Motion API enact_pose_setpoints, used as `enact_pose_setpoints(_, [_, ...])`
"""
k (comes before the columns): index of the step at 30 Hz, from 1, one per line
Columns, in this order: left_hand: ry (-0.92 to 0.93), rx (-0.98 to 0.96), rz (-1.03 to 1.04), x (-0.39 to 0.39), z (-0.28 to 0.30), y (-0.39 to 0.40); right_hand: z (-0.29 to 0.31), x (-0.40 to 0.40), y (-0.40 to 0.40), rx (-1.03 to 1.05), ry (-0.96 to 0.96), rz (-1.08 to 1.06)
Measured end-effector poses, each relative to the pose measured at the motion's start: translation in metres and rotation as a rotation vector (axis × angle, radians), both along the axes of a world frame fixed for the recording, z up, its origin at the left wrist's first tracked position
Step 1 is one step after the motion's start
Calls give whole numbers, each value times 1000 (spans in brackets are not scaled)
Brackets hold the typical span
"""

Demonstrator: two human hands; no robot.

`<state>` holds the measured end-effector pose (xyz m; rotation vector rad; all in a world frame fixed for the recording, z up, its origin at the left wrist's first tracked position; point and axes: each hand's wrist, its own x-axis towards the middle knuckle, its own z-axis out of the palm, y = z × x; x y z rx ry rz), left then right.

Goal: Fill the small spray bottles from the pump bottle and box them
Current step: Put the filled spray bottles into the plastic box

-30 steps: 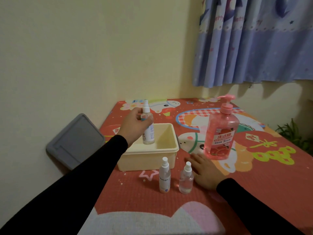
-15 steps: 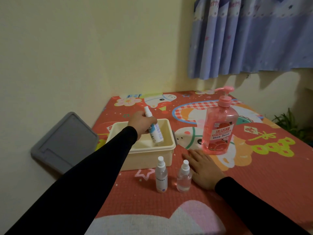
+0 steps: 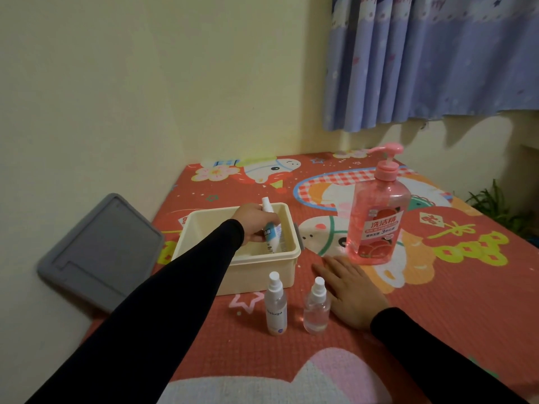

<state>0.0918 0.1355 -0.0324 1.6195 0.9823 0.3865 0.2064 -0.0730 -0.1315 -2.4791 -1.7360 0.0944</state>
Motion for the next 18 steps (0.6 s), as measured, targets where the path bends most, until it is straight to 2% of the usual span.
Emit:
enact_pose_setpoints(13, [61, -58, 2, 9, -2, 6, 4, -3, 0, -14, 9, 0])
enact_pose_setpoints(18, [198, -12, -44, 12, 3, 4, 4, -3, -1, -8, 5, -3])
